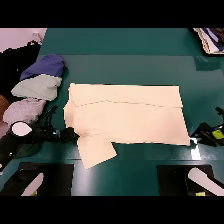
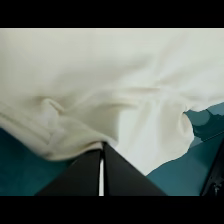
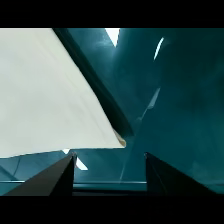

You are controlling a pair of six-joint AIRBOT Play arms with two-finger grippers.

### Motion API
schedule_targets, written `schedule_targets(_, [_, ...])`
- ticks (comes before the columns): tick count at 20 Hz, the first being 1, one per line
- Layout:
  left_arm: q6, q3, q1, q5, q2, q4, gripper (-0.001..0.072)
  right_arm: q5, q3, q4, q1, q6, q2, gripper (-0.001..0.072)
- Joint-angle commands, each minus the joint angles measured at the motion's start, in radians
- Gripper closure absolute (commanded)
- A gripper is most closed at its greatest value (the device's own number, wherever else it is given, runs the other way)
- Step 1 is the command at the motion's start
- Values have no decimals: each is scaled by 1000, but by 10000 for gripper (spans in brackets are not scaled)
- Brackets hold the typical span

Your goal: Fold the shirts.

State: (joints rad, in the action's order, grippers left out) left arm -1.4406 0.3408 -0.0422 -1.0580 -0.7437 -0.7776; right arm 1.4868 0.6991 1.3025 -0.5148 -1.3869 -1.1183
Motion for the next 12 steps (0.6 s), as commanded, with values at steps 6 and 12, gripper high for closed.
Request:
schedule_targets(6, [8, 8, 0, 17, 1, 0, 686, -126, -121, -69, 60, 0, -1, 293])
schedule_targets(12, [4, 39, 0, -122, 5, -100, 690, -37, -106, -5, 147, 23, 5, 695])
